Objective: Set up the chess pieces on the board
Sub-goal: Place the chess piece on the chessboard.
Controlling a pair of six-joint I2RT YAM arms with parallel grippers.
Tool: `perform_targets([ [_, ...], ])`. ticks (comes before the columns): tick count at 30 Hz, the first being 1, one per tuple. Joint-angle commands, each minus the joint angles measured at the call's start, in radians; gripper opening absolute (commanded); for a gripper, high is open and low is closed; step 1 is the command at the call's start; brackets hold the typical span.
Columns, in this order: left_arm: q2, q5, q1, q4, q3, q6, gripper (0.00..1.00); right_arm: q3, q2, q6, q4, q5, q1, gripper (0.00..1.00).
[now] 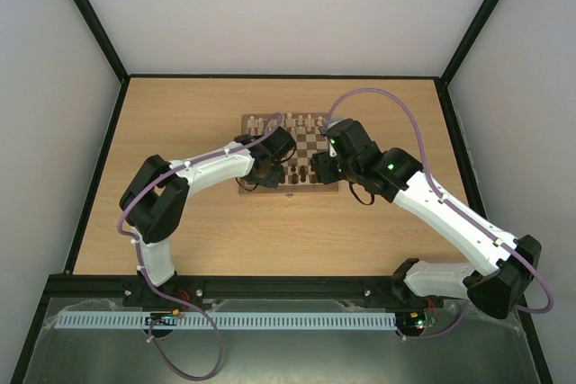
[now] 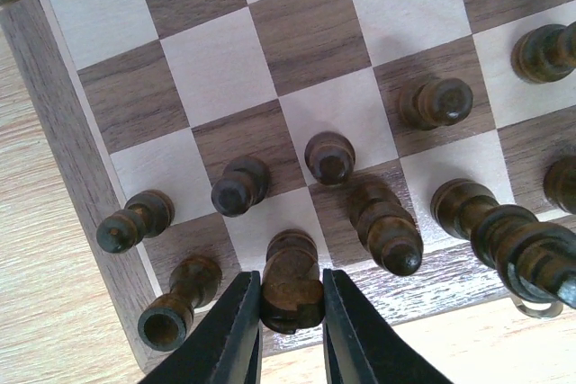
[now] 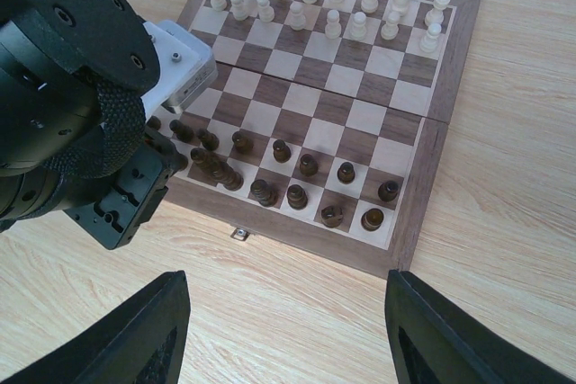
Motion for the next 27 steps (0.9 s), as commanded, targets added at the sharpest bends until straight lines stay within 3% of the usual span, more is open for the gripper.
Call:
perform_targets([
  [1,0.028,-0.006,0.004,-0.009,0.026,0.008,0.20,-0.006,0.003,-0.007,-0.004,-0.003,-0.001,0.60],
  [13,-0.006,-0.013,0.004,-0.028,0.031,-0.002,0.29,-0.008,0.011,-0.008,-0.005,-0.013,-0.001,0.60],
  [27,-0.163,-0.025,-0.013,-0.079,0.024,-0.043,0.50,-0.011,0.035,-0.005,-0.004,-0.006,-0.001,0.60],
])
